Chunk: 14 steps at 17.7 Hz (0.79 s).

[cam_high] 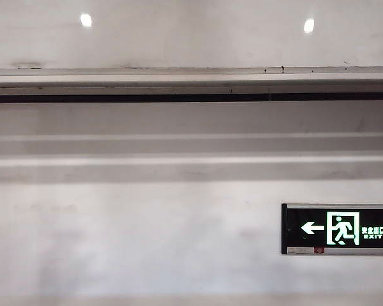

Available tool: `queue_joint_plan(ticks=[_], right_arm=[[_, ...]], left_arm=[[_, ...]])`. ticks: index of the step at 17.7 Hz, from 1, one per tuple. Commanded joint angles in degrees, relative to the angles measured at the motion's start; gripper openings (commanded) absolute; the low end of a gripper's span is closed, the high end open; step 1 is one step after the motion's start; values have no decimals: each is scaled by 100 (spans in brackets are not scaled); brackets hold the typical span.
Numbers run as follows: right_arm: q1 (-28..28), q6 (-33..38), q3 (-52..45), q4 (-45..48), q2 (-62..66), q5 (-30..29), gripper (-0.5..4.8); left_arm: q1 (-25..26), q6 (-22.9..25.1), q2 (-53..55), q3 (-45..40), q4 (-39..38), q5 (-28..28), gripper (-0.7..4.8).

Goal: Wipe the whiteboard clean using the black magnetic whiteboard eraser attached to the whiteboard.

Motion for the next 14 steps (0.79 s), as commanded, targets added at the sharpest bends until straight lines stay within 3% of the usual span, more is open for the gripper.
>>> queue_joint_plan(ticks=[1,2,5,9,14], right_arm=[[-306,52,-162,275,-133,-13,-5],[-452,37,-232,223,-278,39,-5],[-1233,0,-546,212,-774,-546,-5],[-3126,2,-920,190,-1311,-1799,-5],[-4881,66,-1211,323,-1445,-2326,-5]], left_arm=[[0,-15,0,11,55,24,-5],[2,-15,2,11,52,26,-5],[2,-15,0,11,57,15,-5],[0,-15,0,11,52,24,-5],[2,-15,0,11,55,24,-5]])
